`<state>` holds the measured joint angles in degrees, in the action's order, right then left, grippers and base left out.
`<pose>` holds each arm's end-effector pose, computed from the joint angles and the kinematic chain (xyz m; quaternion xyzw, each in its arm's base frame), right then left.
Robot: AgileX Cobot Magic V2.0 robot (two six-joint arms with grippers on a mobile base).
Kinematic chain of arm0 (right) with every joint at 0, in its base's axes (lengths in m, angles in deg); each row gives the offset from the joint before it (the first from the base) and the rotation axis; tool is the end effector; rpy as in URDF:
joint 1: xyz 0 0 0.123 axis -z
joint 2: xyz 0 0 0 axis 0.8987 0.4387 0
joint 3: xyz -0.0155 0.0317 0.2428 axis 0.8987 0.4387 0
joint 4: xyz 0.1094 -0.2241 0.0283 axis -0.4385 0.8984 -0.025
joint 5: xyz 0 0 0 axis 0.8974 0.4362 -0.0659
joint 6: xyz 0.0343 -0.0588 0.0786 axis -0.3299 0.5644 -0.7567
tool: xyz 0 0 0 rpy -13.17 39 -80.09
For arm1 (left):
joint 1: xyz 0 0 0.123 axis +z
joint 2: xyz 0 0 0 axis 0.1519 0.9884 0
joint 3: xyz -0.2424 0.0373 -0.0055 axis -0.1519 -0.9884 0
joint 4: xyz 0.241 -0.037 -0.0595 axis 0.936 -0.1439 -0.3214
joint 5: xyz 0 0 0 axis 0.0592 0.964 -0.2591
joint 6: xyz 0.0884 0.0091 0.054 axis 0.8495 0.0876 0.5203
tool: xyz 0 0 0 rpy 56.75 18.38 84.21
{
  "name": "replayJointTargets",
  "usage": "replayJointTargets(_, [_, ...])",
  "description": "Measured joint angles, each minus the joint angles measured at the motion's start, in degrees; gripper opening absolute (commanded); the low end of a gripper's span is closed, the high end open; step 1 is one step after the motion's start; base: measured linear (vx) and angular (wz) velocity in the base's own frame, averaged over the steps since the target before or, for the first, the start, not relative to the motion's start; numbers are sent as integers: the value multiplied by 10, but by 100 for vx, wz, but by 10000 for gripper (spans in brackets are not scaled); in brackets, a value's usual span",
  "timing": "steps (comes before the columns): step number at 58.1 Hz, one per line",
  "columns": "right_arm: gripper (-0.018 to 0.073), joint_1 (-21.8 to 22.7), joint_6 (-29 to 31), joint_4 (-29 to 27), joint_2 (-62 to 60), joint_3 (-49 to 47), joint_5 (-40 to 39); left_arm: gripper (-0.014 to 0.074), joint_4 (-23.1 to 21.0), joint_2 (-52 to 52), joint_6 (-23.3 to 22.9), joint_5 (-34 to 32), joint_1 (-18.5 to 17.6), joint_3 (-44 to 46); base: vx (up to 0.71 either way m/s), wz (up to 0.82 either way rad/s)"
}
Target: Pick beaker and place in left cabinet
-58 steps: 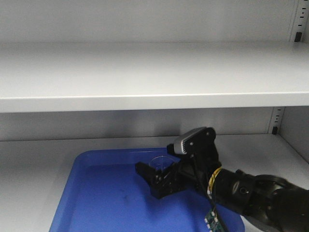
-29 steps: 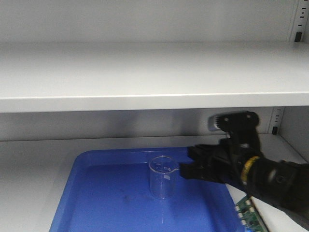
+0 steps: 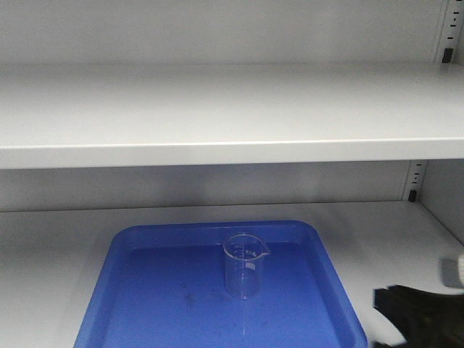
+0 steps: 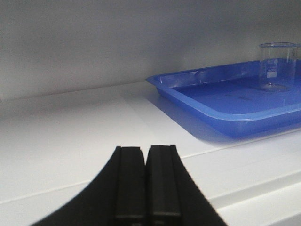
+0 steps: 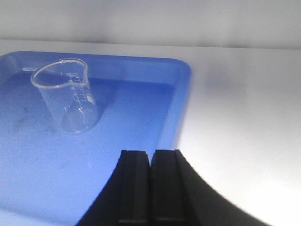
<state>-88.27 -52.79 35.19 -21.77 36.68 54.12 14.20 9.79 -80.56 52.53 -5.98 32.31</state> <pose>0.2070 0.0855 0.2659 -0.1226 0.8012 0.1164 0.5741 0.1057 -0.0277 0.2035 0.1103 0.6777 -0.0696 0.7237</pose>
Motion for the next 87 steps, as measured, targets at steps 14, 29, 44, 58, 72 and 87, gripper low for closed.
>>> replayJointTargets(14, [-8, 0, 0, -1, -88, 41, 10, 1, 0, 0, 0, 0, 0, 0, 0, 0])
replayJointTargets(29, [-7, 0, 0, -3, -107, 43, 12, 1, 0, 0, 0, 0, 0, 0, 0, 0])
replayJointTargets(44, [-6, 0, 150, -201, -107, 45, 47, 1, 0, 0, 0, 0, 0, 0, 0, 0])
replayJointTargets(58, [-6, 41, 284, -330, -141, 142, -72, 1, 0, 0, 0, 0, 0, 0, 0, 0])
replayJointTargets(72, [-6, 127, 288, -345, -247, 247, -111, 1, 0, 0, 0, 0, 0, 0, 0, 0])
replayJointTargets(87, [-6, 204, 291, -345, -401, 296, 7, 1, 0, 0, 0, 0, 0, 0, 0, 0])
